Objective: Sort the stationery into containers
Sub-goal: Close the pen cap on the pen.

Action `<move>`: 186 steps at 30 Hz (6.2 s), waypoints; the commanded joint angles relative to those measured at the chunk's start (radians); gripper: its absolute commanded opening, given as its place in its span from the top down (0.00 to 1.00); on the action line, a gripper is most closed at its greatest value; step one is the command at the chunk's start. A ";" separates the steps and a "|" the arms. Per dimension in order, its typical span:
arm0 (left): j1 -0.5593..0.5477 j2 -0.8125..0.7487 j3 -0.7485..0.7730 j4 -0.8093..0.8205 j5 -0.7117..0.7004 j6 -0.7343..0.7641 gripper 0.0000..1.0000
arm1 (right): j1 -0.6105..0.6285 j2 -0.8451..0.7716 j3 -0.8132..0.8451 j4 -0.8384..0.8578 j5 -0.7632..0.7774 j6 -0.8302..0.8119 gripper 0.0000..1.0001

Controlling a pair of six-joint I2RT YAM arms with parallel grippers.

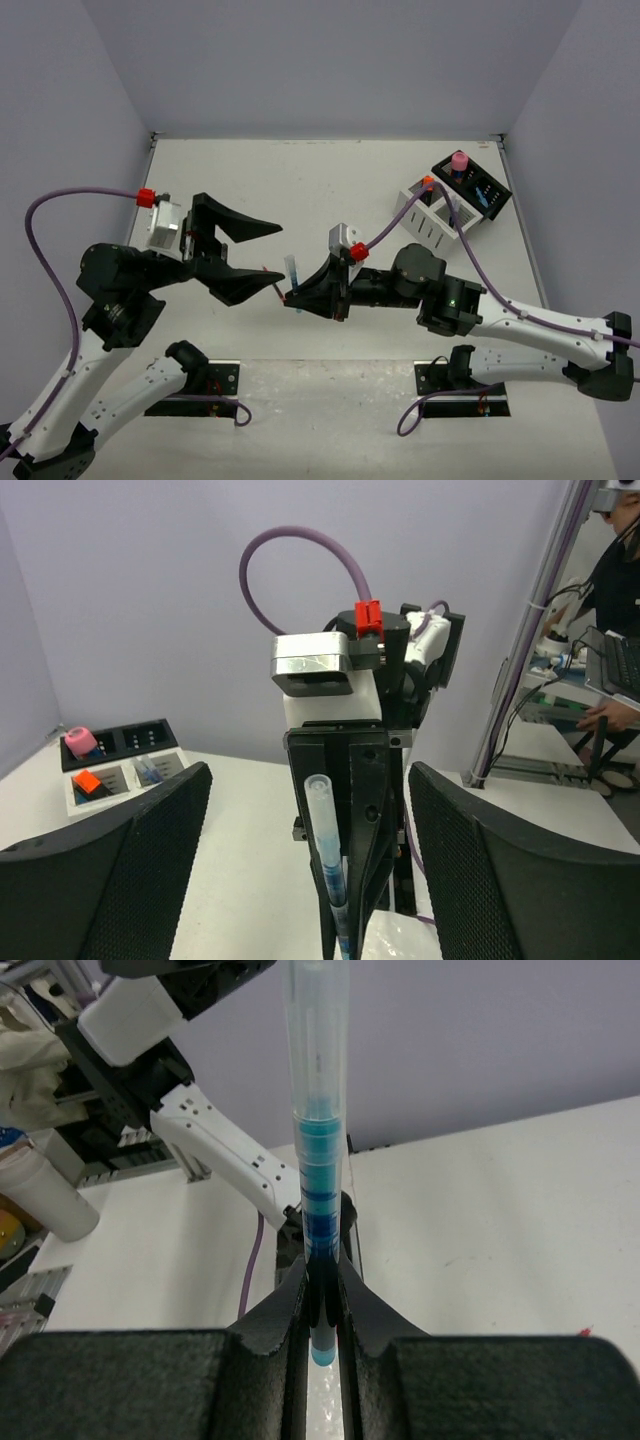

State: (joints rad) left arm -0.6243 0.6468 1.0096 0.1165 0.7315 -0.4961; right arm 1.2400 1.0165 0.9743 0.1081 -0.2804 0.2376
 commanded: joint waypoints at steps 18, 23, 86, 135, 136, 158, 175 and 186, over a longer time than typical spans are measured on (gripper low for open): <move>-0.003 0.059 -0.123 0.133 0.111 -0.104 0.93 | 0.039 0.035 0.158 -0.119 0.150 -0.041 1.00; -0.003 0.020 -0.306 0.250 0.076 -0.174 1.00 | 0.037 0.041 0.230 -0.065 0.240 -0.047 1.00; -0.014 0.054 0.069 -0.079 -0.004 -0.025 0.93 | -0.011 0.119 0.091 -0.084 -0.020 -0.058 1.00; -0.014 -0.009 -0.225 0.099 0.142 -0.097 1.00 | -0.012 0.065 0.265 -0.105 0.056 -0.064 1.00; -0.014 -0.011 -0.232 0.107 0.143 -0.103 1.00 | -0.011 0.063 0.268 -0.103 0.059 -0.063 1.00; -0.014 -0.043 -0.174 0.004 0.083 -0.090 1.00 | -0.011 0.138 0.309 -0.127 0.027 -0.090 1.00; -0.014 -0.007 0.120 -0.250 -0.179 0.018 0.49 | -0.011 0.009 0.069 -0.057 0.083 -0.039 1.00; -0.014 -0.048 0.032 -0.115 -0.211 -0.018 0.39 | -0.014 -0.009 0.040 -0.068 0.092 -0.035 1.00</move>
State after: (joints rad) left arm -0.6373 0.5863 1.0952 -0.1412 0.3683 -0.5049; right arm 1.2229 1.0187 0.9976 0.0082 -0.1702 0.1940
